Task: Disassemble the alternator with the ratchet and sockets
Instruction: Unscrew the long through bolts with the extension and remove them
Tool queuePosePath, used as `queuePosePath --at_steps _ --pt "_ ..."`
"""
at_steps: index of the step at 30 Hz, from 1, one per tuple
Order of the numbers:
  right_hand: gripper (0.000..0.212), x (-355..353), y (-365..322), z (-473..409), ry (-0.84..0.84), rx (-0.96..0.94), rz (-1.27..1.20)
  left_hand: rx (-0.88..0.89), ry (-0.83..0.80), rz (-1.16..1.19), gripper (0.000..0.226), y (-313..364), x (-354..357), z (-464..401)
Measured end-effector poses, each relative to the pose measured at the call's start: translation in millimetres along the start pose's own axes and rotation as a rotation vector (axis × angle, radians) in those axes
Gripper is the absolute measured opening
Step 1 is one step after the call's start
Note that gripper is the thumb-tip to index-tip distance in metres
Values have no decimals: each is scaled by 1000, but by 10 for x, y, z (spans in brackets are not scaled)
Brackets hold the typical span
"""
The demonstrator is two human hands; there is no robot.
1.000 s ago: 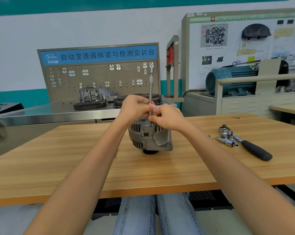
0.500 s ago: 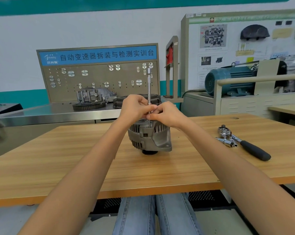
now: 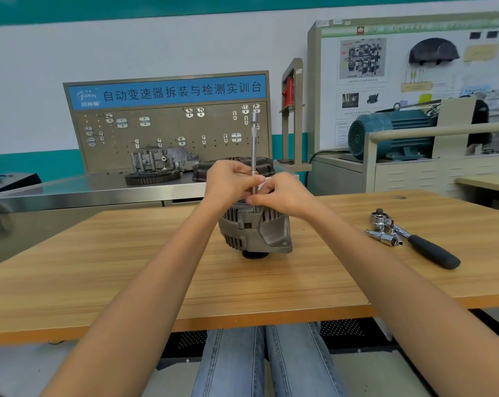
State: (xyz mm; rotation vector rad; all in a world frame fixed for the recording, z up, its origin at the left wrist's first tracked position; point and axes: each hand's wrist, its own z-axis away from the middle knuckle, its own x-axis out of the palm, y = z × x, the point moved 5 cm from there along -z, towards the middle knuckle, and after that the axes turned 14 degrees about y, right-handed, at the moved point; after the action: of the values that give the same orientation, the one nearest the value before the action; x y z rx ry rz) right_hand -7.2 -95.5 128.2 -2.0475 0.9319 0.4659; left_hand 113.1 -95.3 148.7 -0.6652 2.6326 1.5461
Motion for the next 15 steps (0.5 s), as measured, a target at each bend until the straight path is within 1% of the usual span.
queuePosePath --at_steps 2,5,7,9,10,12,15 --pt "32 26 0 -6 39 -4 88 45 47 -28 23 21 5 22" --pt "28 31 -5 -6 101 -14 124 115 83 -102 25 52 25 45" --pt "27 39 -3 -4 91 -20 143 115 27 -91 24 52 22 27" --pt "27 39 0 -6 67 -27 173 108 -62 -43 11 42 11 6" --pt "27 39 -3 -8 58 -31 189 110 -95 -24 10 39 3 10" --pt "25 40 -9 -14 54 -39 203 89 -135 8 26 18 0 23" --pt "26 34 -16 -5 59 -46 219 54 -137 47 26 15 -15 4"
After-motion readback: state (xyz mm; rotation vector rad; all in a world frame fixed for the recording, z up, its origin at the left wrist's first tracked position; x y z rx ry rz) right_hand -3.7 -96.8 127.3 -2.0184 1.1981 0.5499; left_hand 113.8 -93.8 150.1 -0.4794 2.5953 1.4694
